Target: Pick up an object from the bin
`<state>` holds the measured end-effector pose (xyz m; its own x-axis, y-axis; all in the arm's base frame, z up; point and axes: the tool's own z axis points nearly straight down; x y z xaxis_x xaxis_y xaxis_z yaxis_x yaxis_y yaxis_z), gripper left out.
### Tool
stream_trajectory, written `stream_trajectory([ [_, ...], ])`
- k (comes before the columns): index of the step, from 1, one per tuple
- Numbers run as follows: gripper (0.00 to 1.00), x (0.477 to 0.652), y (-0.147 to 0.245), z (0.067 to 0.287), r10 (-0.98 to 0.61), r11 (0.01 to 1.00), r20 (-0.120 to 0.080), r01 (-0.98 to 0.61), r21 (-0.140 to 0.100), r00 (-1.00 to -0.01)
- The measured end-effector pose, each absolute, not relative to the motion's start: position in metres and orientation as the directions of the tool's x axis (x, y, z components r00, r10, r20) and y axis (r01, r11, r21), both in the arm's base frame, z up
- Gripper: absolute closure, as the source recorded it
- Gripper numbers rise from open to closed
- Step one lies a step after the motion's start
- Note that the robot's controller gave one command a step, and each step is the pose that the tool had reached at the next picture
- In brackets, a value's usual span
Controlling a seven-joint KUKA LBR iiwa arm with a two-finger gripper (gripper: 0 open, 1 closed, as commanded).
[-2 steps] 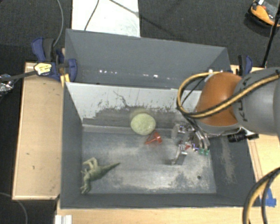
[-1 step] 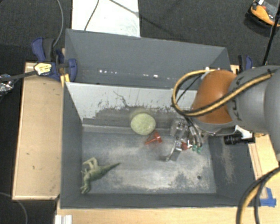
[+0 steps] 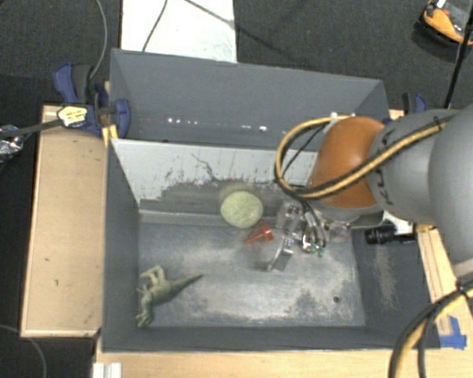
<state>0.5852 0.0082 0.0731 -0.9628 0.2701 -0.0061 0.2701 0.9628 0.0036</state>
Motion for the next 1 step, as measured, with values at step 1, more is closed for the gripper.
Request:
stream_trajectory([
  [1,0.0,0.5788,0.0304,0.0725,0.105,0.995,-0.006,0.105,0.002,-0.995],
])
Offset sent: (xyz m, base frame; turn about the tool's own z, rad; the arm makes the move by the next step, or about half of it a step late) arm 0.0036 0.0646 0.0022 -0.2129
